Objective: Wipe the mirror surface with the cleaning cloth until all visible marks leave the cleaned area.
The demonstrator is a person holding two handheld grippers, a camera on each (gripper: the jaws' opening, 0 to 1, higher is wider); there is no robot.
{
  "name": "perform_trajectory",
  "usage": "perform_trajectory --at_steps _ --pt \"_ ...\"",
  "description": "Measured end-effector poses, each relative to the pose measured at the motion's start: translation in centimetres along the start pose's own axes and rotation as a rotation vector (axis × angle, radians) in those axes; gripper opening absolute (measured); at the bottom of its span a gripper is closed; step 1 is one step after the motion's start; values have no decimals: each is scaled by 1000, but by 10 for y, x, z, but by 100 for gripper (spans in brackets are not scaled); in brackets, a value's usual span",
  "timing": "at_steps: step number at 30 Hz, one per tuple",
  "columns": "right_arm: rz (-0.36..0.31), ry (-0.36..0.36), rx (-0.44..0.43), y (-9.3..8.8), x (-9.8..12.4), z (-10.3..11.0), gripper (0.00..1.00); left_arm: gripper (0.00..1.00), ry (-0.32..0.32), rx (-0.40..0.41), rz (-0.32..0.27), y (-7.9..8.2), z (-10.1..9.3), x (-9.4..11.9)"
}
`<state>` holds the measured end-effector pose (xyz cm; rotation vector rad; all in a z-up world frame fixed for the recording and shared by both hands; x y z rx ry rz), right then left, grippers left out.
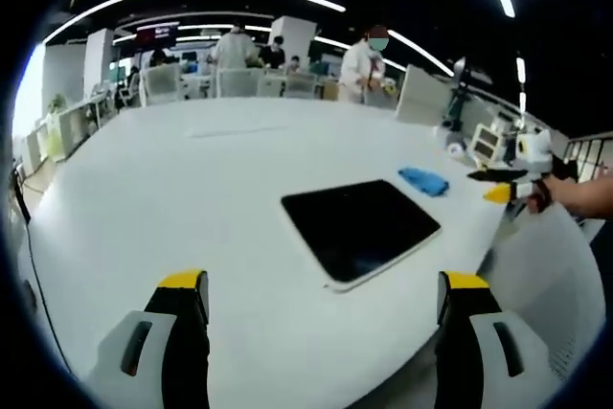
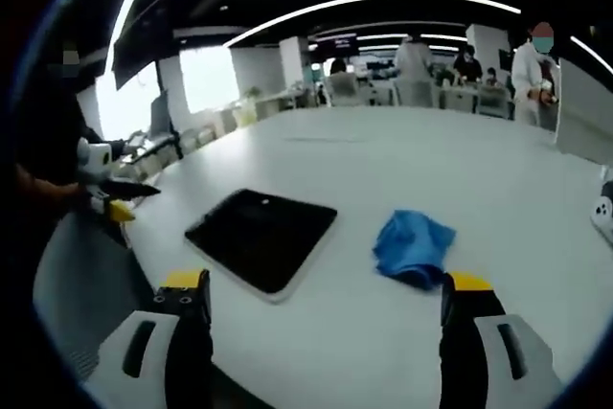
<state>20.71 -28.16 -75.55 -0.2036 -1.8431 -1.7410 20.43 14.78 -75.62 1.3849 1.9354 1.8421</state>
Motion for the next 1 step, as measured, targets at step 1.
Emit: perform_trajectory --at_steps 1 --pt "-1 -2 -7 0 1 1 100 100 12 -20 9 0 0 1"
Point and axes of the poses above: the point that each gripper's makers call its tool centre point, and the gripper's own axes: x roughly backward along the fingers, z roughly to its left, y roughly out of its top, the point moved 10 cm from there along x, roughly backward along the fingers, and after that the axes turned 10 degrees about -y, right-handed, at the moved point
